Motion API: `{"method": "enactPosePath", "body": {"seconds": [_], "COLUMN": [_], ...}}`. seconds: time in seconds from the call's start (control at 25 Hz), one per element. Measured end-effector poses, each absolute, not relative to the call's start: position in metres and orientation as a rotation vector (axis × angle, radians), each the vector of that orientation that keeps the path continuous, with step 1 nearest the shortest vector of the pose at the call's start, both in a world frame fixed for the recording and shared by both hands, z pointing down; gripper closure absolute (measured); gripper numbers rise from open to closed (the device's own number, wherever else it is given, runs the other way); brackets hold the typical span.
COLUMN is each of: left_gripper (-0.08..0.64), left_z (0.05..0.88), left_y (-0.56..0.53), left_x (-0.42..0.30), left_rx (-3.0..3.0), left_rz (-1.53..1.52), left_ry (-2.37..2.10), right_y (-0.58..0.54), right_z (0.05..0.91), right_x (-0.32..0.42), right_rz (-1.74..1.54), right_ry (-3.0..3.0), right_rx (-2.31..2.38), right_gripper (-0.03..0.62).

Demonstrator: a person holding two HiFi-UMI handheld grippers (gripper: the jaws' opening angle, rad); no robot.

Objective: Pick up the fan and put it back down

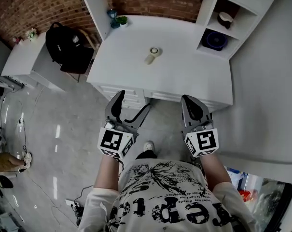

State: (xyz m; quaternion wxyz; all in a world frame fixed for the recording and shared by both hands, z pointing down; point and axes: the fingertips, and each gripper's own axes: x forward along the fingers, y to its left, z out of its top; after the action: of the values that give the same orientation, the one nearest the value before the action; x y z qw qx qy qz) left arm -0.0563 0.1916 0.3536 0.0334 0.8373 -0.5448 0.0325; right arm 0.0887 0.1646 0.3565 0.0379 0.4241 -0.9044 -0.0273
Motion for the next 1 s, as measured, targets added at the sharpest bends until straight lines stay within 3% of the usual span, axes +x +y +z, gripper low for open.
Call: {"method": "enactPosePath", "body": {"seconds": [0.36, 1.0], "left_gripper": [0.181, 0.181], "left_z": [0.371, 0.45], "left_y": [0.103, -0.129], "left_x": [-0.114, -0.09], "left_rx": [2.613, 2.519], "left_rz": [0.121, 0.423], "left_ry": [-1.592, -1.429], "right_y": [0.084, -0.136], "right_z": [0.367, 0.402], "right_x": [0.026, 0.032], "right_rz": [-0.069, 0.034], "right_ry": [-2.707, -2.657], "right_rx": [1.364, 1.339], "right_gripper": [0.577, 0.577]}}
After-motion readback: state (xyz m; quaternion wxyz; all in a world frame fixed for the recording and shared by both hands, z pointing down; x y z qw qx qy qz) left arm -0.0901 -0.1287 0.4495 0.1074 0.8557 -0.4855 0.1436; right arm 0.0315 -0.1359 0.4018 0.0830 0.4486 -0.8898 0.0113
